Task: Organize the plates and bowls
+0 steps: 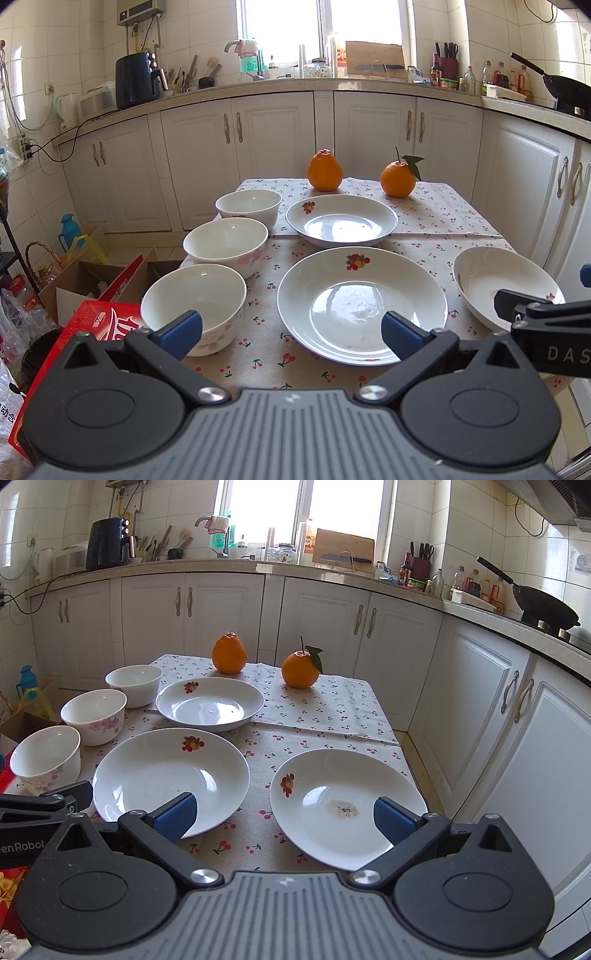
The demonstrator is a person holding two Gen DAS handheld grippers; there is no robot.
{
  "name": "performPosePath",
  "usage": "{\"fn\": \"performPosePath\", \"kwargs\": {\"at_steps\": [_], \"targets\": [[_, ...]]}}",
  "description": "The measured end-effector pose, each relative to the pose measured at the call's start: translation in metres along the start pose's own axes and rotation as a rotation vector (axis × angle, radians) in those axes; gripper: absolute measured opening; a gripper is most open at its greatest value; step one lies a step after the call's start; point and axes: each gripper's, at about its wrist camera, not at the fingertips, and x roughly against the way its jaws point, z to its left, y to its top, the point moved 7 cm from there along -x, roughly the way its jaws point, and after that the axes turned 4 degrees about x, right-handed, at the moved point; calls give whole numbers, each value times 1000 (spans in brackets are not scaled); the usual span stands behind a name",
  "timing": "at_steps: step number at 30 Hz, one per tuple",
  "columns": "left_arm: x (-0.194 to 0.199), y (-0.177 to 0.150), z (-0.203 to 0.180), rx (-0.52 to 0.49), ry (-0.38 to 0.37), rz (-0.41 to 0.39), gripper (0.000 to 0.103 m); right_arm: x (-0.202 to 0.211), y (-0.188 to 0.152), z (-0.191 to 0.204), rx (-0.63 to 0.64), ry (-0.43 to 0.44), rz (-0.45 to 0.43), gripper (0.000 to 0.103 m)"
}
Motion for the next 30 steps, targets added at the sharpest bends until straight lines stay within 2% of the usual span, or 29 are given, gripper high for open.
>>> {"fn": "performPosePath", "kwargs": {"at_steps": [30], "targets": [[-1,-1,0,-1,3,2,102,1,1,1,-2,6,-1,103]]}}
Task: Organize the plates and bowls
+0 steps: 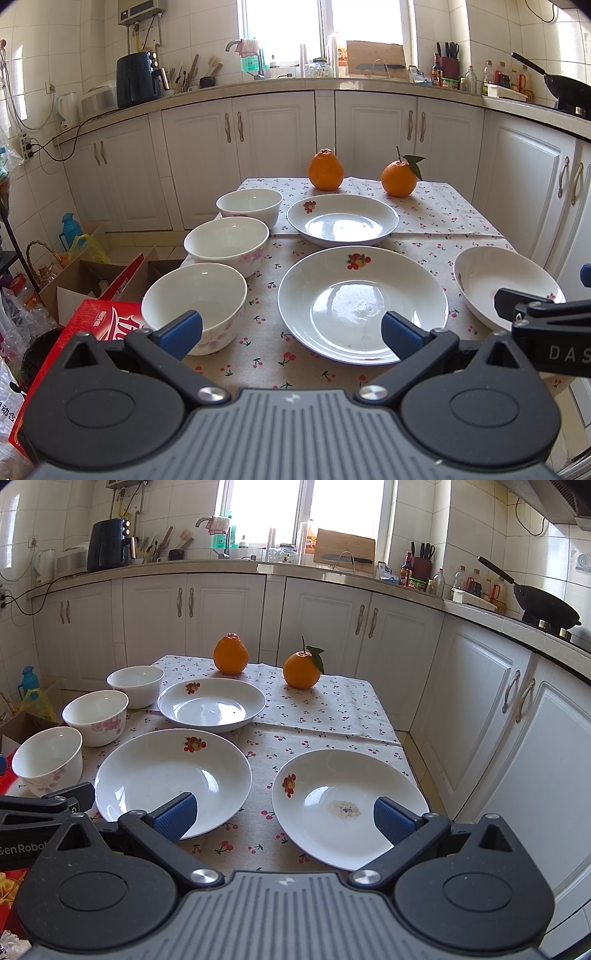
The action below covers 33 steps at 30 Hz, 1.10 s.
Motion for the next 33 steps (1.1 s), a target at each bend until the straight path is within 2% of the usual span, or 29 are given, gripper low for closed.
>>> {"fn": "performPosePath", "kwargs": {"at_steps": [19,25,31,33], "targets": [[-3,3,-4,-14,-4,8,102,-3,1,-3,4,4,4,103],[-10,8,-9,-26,-41,15,102,-6,4,-7,8,18,-1,103],[-16,20,-17,-70,-73,-25,102,-9,10,-19,27,44,-33,103],[-18,24,-20,-77,-106,-39,102,-9,11,-27,42,63,-51,103]]}}
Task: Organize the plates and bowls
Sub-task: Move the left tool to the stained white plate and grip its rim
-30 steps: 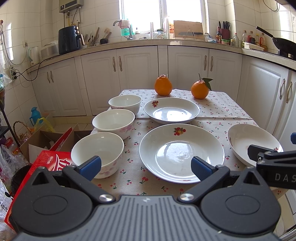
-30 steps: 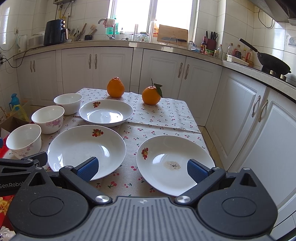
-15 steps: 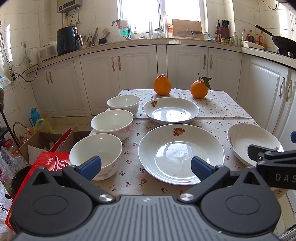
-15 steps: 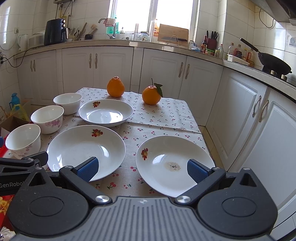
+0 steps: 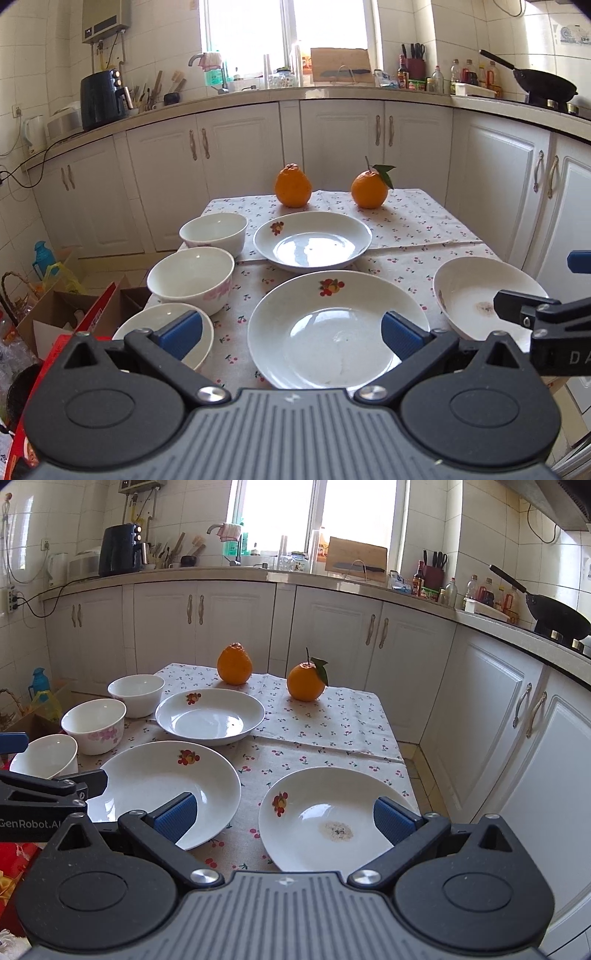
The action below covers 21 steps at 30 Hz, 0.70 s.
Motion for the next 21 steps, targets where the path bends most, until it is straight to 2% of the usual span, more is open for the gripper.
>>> {"fn": "performPosePath", "kwargs": {"at_steps": [2,5,9,13,17,21], "targets": [[-5,4,-2,-4,-21,-25,102,0,0,-9,17,12,-12,103],[-19,6,-7,-33,-44,-9,102,-4,-4,-22,54,7,-13,103],[-34,7,-11,-29,-137,25,102,-15,-21,-38,87,-4,34,103],[-47,9,-15,-37,-148,57,102,-26,-44,-51,72,25,90,103],[-58,10,-21,-11,-225,105,102,-35,-67,-58,85,46,139,103],[-68,13,-29,-14,-237,120,102,-49,-87,-63,76,72,198,103]]}}
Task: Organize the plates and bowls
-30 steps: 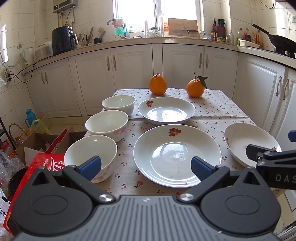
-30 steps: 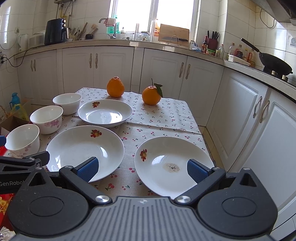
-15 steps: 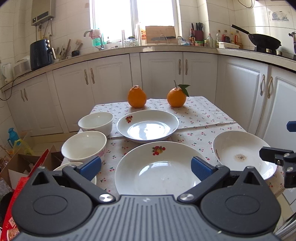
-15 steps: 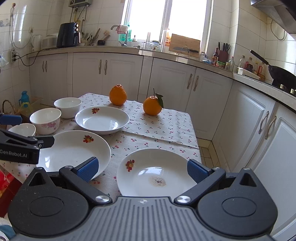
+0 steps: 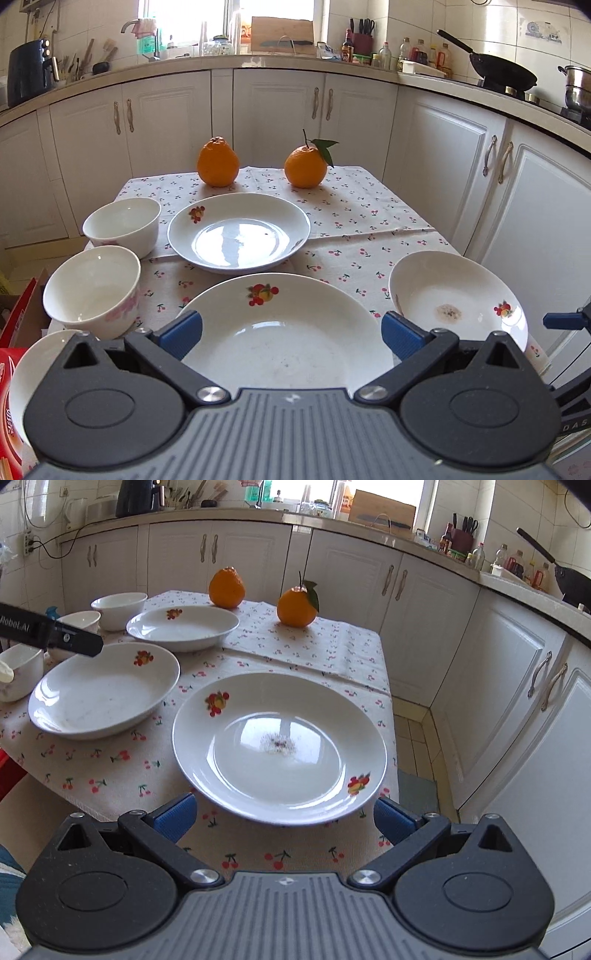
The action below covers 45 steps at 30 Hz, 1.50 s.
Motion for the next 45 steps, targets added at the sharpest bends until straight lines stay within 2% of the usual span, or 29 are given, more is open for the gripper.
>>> {"fn": "performPosePath", "kwargs": {"at_steps": [5,10,15,20,27,33,39,45], "targets": [[-13,6,-17,-61,-16,21,102,-20,-14,-4,-9,51,36,103],[-27,14,-31,-85,-60,41,102,-30,-16,-14,-57,139,37,103],[-46,21,-45,-118,-67,73,102,-36,-14,-19,-36,173,13,103],[-63,26,-64,-157,-110,113,102,-36,-16,-21,-20,189,-26,103],[-92,30,-96,-221,-194,204,102,-36,-18,-25,-1,209,-75,103],[-117,27,-117,-293,-247,306,102,-40,-15,-28,31,242,-80,103],[-137,31,-130,-320,-291,389,98,-42,-14,-31,63,275,-85,103],[-153,34,-137,-342,-334,468,81,-45,-13,-35,81,294,-95,103]]}}
